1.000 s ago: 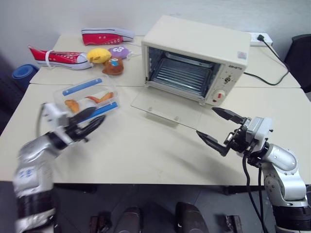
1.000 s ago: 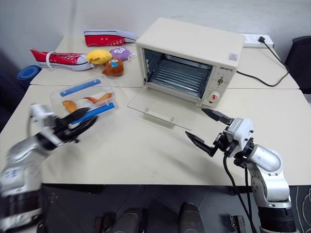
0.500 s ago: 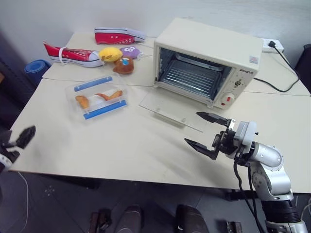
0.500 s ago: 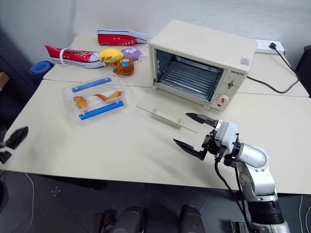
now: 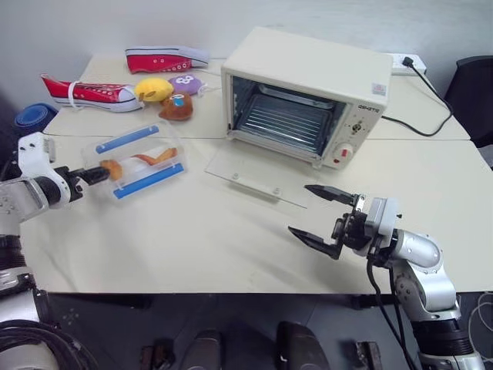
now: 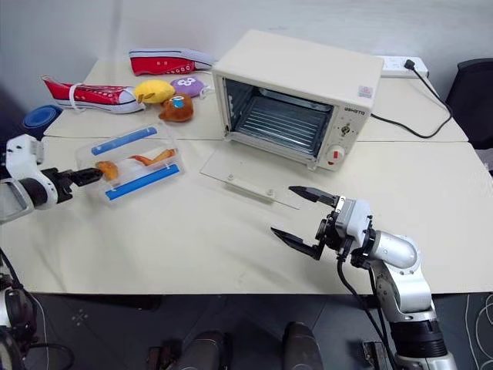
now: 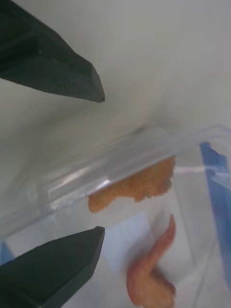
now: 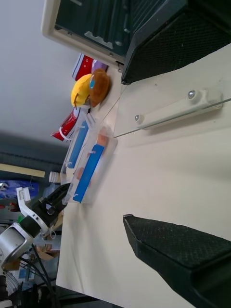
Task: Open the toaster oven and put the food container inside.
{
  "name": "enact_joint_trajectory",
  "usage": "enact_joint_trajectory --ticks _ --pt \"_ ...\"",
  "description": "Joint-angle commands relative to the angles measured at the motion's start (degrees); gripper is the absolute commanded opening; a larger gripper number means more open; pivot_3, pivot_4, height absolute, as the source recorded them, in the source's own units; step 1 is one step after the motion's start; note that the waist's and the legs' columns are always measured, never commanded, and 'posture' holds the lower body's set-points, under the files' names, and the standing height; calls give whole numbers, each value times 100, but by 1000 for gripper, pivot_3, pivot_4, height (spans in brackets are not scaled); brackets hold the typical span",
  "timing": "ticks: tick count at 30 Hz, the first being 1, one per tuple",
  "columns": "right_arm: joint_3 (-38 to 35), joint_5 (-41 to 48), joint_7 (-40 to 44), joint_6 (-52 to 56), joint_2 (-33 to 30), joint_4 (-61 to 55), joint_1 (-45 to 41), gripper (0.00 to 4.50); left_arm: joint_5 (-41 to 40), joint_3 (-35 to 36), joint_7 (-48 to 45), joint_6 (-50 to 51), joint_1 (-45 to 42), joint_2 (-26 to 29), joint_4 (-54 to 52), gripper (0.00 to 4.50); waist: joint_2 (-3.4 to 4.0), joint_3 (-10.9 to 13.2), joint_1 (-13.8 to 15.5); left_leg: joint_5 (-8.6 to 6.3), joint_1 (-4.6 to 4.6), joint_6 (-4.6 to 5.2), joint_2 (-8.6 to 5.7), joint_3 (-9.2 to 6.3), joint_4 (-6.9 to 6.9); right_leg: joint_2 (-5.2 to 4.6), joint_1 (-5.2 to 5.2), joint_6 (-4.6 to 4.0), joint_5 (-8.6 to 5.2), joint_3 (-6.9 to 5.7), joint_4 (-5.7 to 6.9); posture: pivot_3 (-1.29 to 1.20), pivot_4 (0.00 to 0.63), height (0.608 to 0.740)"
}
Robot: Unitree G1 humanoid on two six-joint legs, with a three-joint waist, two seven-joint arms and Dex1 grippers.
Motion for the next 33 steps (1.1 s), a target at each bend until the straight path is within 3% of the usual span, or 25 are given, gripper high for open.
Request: enact_joint_trajectory --ticks 1,5,12,17,24,29,33 --pt "-122 14 -137 -96 16 -304 139 4500 210 -31 -62 -184 -212 22 120 3276 0 0 -3 0 0 0 1 0 0 0 0 0 0 0 -1 0 150 740" --pt "-113 -36 -254 -119 16 -343 189 4500 353 4 -56 -376 -330 -68 290 1998 0 0 3 0 0 0 1 1 5 0 1 0 0 1 0 0 150 740" --pt "-118 -128 -359 -165 -8 -330 183 4500 548 51 -249 -762 -445 60 454 255 0 0 0 -1 0 -1 1 2 5 0 1 0 0 1 1 0 150 740" --pt "-233 -83 -369 -122 -118 -420 308 4500 464 -27 -923 -1111 -791 253 446 253 -10 3 59 -2 -4 1 1 2 10 0 1 0 0 1 0 0 150 740" --pt "-796 -145 -697 -141 -310 -564 725 4500 464 -1012 -1851 -654 -1600 84 -40 253 -17 0 220 -5 -12 6 -2 5 24 -1 2 0 0 4 -2 0 150 740" --pt "-1336 -323 -990 -288 -372 -767 1497 4500 808 -2059 -2096 -939 -2592 -1314 349 253 -21 0 414 -6 -23 9 -6 0 38 -1 6 0 0 0 -2 0 150 740" --pt "-1432 -367 -1165 -314 -287 -1064 1914 4500 1042 -2231 -1945 -1234 -3021 -2142 862 253 -24 1 250 -11 -33 16 -5 12 43 -1 -4 0 3 5 -4 0 150 740"
